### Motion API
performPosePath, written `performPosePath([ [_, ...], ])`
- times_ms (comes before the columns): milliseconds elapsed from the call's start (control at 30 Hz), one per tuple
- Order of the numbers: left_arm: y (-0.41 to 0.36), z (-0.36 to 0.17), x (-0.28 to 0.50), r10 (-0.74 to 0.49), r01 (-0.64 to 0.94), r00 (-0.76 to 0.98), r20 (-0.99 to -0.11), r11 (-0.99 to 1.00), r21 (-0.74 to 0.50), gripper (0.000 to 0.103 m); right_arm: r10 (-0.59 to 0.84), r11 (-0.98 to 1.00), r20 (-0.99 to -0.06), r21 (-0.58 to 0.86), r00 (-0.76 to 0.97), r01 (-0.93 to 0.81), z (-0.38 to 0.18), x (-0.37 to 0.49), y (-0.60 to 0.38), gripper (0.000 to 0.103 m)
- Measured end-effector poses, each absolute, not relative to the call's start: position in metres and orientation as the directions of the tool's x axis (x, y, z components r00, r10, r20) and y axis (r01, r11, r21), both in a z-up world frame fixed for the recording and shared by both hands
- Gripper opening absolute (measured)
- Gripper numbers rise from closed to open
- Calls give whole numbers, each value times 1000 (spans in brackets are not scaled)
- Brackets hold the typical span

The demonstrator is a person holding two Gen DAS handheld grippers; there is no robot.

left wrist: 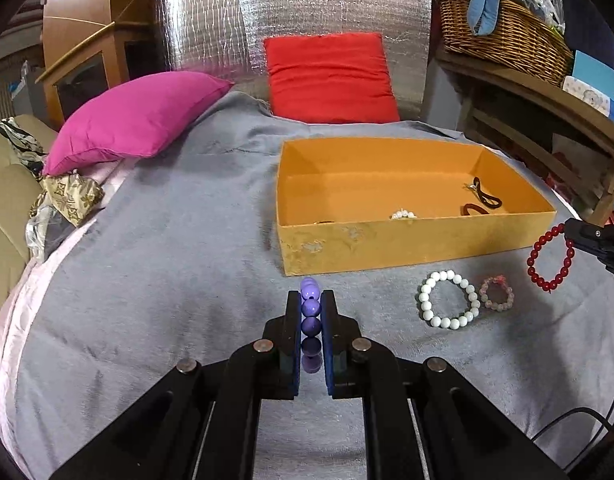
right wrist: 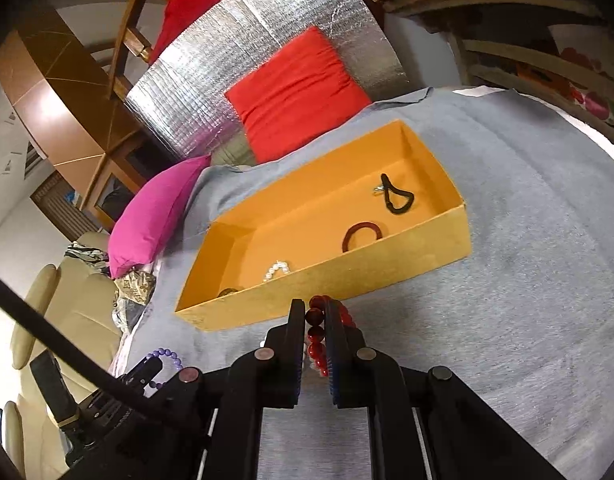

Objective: Organize jewelry
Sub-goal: 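Carry the purple bracelet toward the orange box with the left tool while the right carries the red bracelet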

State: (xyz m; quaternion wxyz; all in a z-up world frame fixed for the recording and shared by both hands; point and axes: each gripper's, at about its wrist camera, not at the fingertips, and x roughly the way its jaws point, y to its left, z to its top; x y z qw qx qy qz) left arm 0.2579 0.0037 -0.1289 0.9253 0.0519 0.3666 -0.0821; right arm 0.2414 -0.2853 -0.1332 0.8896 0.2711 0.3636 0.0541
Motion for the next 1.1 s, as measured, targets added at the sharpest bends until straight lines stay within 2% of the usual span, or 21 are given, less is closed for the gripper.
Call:
performPosePath([
  [1100, 0, -122, 257, -68, 150, 745, -664, 986, 67, 10, 305, 857, -592, 512, 746, 56, -124, 238, -266, 11],
])
